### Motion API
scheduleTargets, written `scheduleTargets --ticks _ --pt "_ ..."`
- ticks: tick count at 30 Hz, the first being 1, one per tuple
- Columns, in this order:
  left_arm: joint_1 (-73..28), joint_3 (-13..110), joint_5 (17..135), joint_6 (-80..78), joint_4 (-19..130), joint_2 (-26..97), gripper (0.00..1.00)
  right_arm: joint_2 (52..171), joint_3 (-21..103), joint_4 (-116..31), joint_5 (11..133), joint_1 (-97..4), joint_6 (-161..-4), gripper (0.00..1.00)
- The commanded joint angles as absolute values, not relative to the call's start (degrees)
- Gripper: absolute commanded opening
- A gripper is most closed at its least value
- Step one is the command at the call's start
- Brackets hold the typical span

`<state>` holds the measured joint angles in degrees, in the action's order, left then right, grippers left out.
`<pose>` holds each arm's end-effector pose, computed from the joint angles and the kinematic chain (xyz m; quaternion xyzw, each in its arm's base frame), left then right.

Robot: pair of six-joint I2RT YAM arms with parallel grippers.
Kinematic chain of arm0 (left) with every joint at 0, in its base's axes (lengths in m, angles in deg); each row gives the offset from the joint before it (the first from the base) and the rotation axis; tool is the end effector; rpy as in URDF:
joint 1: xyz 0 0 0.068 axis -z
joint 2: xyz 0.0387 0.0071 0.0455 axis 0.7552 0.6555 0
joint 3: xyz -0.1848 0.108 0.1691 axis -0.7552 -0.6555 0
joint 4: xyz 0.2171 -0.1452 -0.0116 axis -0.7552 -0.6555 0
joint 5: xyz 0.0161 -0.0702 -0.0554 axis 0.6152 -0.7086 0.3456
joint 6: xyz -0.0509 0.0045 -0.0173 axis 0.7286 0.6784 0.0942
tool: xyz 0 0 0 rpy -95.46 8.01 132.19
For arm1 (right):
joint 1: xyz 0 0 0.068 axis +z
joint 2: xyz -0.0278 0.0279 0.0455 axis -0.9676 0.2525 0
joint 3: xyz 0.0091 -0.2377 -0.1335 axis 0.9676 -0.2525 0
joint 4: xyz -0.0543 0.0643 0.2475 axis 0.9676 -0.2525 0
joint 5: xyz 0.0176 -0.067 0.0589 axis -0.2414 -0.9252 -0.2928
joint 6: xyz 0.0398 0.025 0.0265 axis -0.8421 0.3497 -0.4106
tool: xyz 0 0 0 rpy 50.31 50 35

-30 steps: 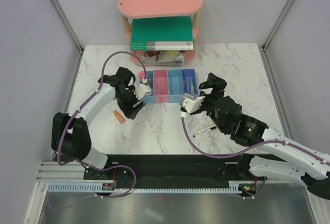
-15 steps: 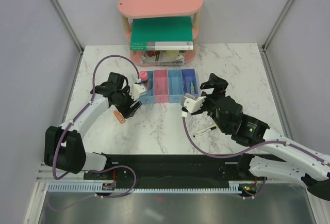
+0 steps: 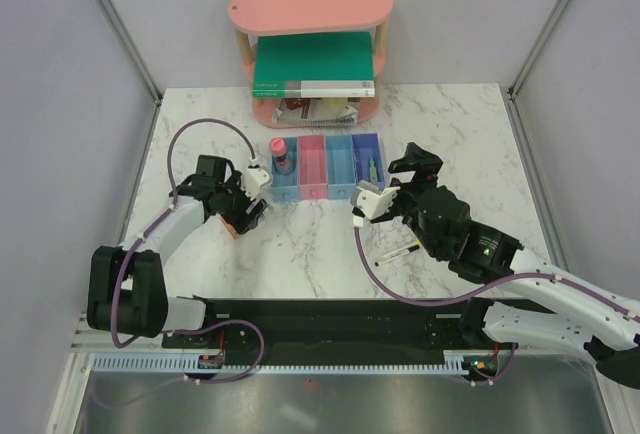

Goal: Sort the stationery into containers
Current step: Pick up the stationery from the center of the board.

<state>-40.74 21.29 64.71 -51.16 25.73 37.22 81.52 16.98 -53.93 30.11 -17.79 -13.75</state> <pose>0.2494 -0.0485 0.1973 0.4213 0.8547 -0.0907 0.2893 0.1243 0.1580 0.3611 -0.5452 0.5334 -0.2531 0.5951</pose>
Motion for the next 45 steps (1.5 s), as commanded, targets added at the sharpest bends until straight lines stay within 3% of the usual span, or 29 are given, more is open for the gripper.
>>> scheduleTargets --ticks 1,14,29,34,40,45 --pt "-43.2 20.3 57.8 -53.3 34.2 37.2 0.8 80.9 18.3 -53.8 29.5 -17.9 -15.0 0.98" --pt "-45.5 18.8 48.0 -55.3 34.6 39.8 0.8 82.2 19.6 -53.9 29.6 -17.9 -15.1 0.98" --pt "-46.1 21.1 51.5 -54.5 33.6 43.6 0.76 82.5 20.2 -54.3 29.9 -17.9 -15.5 0.98" --pt "-46.1 22.8 50.6 -51.6 32.4 42.7 0.78 82.4 20.2 -54.2 29.9 -17.9 -15.4 0.98" --pt "-45.9 25.0 50.8 -45.9 29.7 41.1 0.91 82.2 19.6 -54.2 29.9 -17.9 -15.4 0.98" --pt "-45.0 24.8 54.3 -45.2 29.0 40.6 0.94 82.2 19.4 -53.8 30.1 -17.9 -15.4 0.98"
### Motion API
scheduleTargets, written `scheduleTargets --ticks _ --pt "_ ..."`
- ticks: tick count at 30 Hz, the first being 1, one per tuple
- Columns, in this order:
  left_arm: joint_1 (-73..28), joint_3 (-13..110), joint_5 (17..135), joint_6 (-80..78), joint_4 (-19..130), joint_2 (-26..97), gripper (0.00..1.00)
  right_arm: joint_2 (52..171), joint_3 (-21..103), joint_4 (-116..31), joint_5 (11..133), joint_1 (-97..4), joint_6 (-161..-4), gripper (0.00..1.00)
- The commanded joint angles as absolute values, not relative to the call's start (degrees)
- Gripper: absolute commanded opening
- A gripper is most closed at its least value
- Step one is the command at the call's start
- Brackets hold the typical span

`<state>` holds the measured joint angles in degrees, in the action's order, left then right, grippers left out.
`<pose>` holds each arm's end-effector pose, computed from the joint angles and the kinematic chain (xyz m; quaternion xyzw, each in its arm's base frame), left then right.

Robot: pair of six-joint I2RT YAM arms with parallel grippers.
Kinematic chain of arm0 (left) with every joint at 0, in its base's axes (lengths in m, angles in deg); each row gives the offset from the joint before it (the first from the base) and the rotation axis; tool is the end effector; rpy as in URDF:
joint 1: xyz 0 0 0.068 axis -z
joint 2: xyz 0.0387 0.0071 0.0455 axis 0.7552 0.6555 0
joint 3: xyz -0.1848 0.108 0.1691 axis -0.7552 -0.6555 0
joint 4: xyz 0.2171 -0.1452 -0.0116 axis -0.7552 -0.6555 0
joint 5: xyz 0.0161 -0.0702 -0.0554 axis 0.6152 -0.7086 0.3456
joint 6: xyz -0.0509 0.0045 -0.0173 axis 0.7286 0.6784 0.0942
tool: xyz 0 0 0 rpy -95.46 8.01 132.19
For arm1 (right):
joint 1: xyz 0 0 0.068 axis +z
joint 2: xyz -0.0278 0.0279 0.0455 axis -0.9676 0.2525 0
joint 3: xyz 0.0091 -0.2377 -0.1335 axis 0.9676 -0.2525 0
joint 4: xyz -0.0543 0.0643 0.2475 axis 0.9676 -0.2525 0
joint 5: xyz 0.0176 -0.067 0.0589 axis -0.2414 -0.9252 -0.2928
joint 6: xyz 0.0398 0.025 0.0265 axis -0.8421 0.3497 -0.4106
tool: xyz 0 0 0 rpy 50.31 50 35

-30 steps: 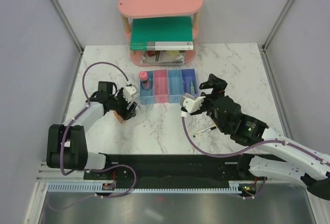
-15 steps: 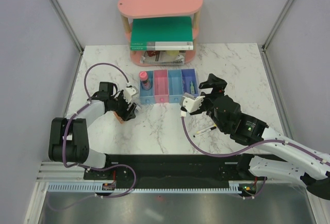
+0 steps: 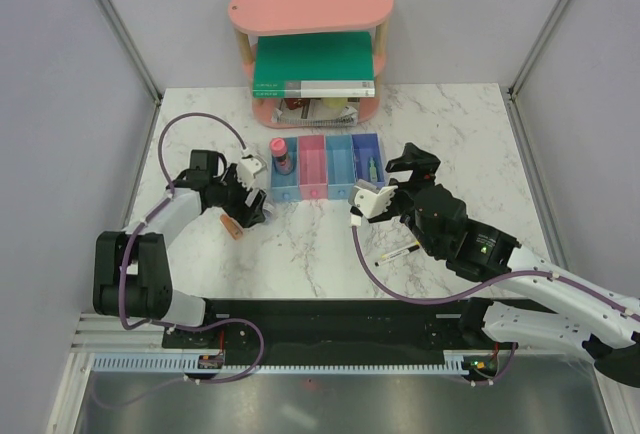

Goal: Sort the stationery into containers
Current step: Pick up the stationery from the center of the board.

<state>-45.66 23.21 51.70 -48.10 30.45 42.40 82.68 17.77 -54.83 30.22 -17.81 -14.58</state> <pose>0.2712 -0.0353 0.1926 0.3816 0.8449 -0.1861 0.3253 0.1265 0.1615 0.3606 -0.5487 0.5383 -0.2500 0.5888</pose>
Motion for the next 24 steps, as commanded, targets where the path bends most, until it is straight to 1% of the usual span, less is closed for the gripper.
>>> scheduleTargets --ticks 1,3,5,7,9,13,15,18,24 --pt "-44.7 24.8 54.8 -44.9 29.0 40.6 0.94 82.2 19.4 -53.7 30.2 -17.9 -15.4 0.98" --pt "-44.4 25.1 56.6 -44.3 29.0 41.1 0.95 82.1 19.2 -53.7 30.1 -17.9 -15.4 0.98" --pt "-43.6 25.8 57.6 -43.3 29.0 41.7 0.98 82.0 19.0 -53.7 30.2 -17.9 -15.4 0.98" --pt "-42.5 26.5 57.9 -42.3 28.8 42.2 0.99 81.8 18.9 -53.7 30.2 -17.9 -15.4 0.98" --pt "-41.7 27.4 56.9 -41.4 28.3 42.2 1.0 81.7 18.9 -53.7 29.9 -18.0 -15.5 0.98" --pt "-40.4 30.1 51.1 -39.5 25.0 41.7 1.0 81.4 18.8 -53.8 29.8 -18.1 -15.5 0.98" --pt "-38.9 31.4 51.4 -38.0 24.7 41.8 1.0 81.3 18.6 -53.8 29.9 -18.2 -15.7 0.98" --pt "-36.4 33.1 57.1 -36.8 24.7 42.9 1.0 81.2 18.3 -53.8 30.2 -18.2 -15.8 0.98" --pt "-33.0 37.1 67.9 -35.1 24.8 48.7 1.0 80.8 18.1 -53.7 30.3 -18.3 -15.8 0.98"
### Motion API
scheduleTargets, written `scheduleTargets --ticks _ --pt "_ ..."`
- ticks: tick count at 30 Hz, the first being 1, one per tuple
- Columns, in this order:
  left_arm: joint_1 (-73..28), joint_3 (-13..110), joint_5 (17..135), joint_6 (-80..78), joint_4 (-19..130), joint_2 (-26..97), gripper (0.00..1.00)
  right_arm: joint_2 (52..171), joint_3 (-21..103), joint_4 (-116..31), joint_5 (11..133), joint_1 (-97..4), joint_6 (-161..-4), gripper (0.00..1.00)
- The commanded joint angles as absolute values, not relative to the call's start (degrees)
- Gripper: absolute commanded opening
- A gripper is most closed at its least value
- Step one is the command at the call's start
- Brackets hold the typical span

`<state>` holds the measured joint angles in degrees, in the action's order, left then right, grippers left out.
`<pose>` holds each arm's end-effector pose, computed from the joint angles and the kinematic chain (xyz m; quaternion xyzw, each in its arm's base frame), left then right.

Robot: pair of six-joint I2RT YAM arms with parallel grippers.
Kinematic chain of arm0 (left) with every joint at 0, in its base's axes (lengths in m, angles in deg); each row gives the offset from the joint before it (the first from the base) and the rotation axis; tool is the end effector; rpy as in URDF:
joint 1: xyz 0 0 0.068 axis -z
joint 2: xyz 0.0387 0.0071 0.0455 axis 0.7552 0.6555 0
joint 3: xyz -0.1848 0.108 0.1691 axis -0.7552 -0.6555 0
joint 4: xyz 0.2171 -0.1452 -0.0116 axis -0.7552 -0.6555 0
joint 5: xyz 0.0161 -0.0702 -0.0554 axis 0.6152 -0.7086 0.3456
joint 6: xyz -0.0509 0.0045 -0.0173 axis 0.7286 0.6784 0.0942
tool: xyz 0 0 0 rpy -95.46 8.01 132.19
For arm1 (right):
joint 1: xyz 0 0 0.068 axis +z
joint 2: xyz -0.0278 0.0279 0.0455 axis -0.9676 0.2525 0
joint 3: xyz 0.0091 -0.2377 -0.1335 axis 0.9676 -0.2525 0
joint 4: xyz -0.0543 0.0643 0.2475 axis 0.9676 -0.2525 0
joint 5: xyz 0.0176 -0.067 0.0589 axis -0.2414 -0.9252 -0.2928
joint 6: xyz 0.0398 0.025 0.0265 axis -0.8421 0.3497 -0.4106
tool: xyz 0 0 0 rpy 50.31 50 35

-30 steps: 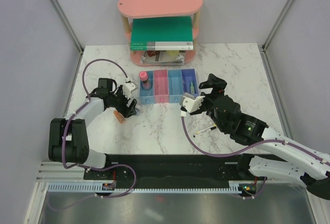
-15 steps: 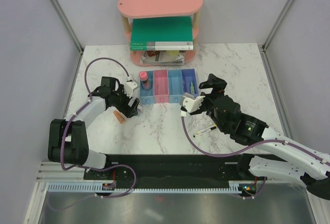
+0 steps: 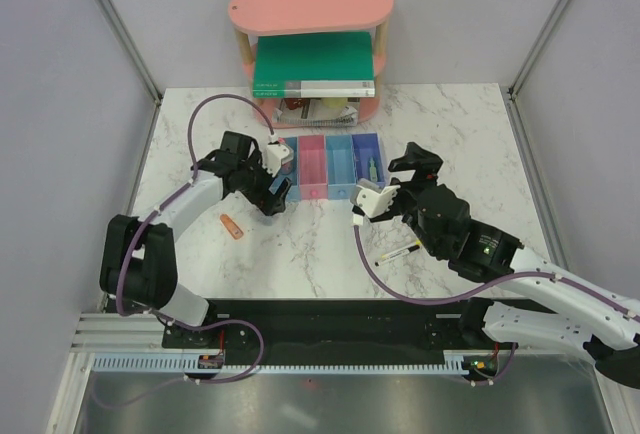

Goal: Sort the stationery into containers
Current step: Pick up the stationery from the center of the board.

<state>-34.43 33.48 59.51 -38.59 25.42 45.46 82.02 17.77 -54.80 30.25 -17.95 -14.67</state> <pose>0.2879 -0.0905 0.2244 0.3850 0.8543 -0.1750 0.3022 0.1254 0.1588 0.3627 -0.5440 0.5386 -0.2491 0.5933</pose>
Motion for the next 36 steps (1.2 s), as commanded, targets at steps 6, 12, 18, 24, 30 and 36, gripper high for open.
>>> scheduleTargets --ticks 6,12,18,24,30,36 --pt "-32.5 39.2 73.2 -34.7 25.0 52.6 0.99 79.9 17.5 -54.1 30.3 -18.7 -16.2 0.98" --pt "-32.4 38.7 75.5 -35.0 24.8 53.8 0.99 79.8 17.4 -54.3 30.6 -18.9 -16.4 0.98" --pt "-32.3 37.5 74.9 -35.6 23.9 55.1 0.99 79.9 17.7 -54.2 30.7 -18.9 -16.4 0.98" --pt "-32.1 36.2 72.3 -37.1 20.7 55.0 0.97 80.1 18.1 -54.4 30.6 -18.9 -16.4 0.98" --pt "-32.1 34.6 72.2 -37.8 19.1 52.5 0.97 80.5 18.5 -54.4 30.7 -18.9 -16.4 0.98" --pt "-32.0 33.3 71.7 -38.6 18.8 51.6 0.97 80.7 19.1 -54.4 30.8 -18.9 -16.4 0.98"
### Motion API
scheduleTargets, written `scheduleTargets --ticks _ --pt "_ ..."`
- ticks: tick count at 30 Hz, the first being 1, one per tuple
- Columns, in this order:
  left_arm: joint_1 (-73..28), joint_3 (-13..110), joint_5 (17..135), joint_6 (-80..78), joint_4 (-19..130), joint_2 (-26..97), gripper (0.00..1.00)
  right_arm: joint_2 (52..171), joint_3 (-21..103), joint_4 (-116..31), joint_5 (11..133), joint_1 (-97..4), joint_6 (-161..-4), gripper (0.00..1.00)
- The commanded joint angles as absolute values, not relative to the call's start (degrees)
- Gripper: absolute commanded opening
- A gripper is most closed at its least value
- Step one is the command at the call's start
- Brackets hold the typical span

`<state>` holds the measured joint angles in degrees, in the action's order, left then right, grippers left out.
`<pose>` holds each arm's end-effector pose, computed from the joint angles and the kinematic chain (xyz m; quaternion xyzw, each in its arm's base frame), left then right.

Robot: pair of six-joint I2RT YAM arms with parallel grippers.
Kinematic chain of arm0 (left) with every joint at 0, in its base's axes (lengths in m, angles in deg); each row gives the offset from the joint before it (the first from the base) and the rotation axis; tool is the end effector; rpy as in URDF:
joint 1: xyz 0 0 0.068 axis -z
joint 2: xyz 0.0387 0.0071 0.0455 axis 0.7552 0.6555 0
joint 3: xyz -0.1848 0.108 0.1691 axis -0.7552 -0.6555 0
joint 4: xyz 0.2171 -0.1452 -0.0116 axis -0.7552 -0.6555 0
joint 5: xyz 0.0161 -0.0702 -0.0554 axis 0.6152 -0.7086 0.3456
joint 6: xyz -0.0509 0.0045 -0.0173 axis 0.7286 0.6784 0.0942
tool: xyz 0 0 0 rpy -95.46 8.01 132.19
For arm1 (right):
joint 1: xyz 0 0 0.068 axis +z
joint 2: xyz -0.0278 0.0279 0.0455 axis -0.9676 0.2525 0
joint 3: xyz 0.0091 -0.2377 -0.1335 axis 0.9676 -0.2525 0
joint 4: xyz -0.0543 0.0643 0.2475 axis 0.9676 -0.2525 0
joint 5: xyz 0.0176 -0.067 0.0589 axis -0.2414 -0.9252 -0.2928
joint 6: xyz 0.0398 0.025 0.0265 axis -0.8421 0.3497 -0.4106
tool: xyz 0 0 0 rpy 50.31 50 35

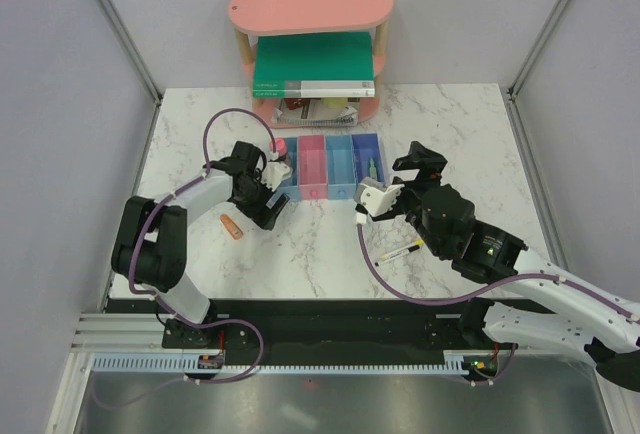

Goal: Sort the stationery into containers
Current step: Pick up the stationery from the center of the board.

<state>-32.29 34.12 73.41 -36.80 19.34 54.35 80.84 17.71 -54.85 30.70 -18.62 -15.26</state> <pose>0.2928 -0.0952 0.1759 0.3608 0.9128 -0.0814 0.1730 0.1243 0.1533 0.3659 -0.5341 0.5419 -0.2451 0.6009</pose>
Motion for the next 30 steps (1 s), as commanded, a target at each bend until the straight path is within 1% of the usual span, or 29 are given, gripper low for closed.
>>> scheduleTargets --ticks 1,4,8,15,18,19,21,22,24,25,30 --pt "-32.1 33.2 71.7 -38.6 18.8 51.7 0.96 80.7 19.1 -54.4 30.6 -18.9 -16.5 0.98" --pt "-32.1 32.8 71.7 -38.7 19.3 52.3 0.94 80.6 19.0 -54.7 30.6 -18.9 -16.5 0.98" --pt "-32.1 32.6 72.4 -38.6 20.7 53.6 0.88 80.5 18.8 -54.8 30.7 -18.9 -16.6 0.98" --pt "-32.1 33.9 74.0 -38.8 22.2 55.6 0.86 80.2 18.5 -54.7 30.8 -18.8 -16.7 0.98" --pt "-32.0 34.6 74.5 -38.9 22.4 56.5 0.82 80.0 18.2 -54.7 30.7 -18.9 -16.7 0.98" --pt "-32.1 34.7 74.7 -38.9 22.4 56.7 0.76 80.0 18.1 -54.8 30.8 -18.9 -16.7 0.98" --pt "-32.1 35.1 74.8 -38.9 22.4 57.3 0.68 79.9 18.1 -54.8 30.9 -19.0 -16.8 0.98" --pt "-32.1 35.1 74.8 -39.0 22.4 57.4 0.61 79.9 18.0 -54.7 30.9 -18.9 -16.8 0.98" --pt "-32.1 35.2 74.8 -38.9 22.5 57.7 0.56 79.8 17.9 -54.7 30.9 -18.9 -16.9 0.98" --pt "-32.1 35.1 74.9 -38.9 22.5 57.8 0.51 79.7 17.7 -54.8 30.9 -18.9 -17.0 0.98" --pt "-32.0 34.6 74.9 -39.9 22.3 56.8 0.45 79.3 17.2 -54.9 31.1 -18.9 -17.2 0.98"
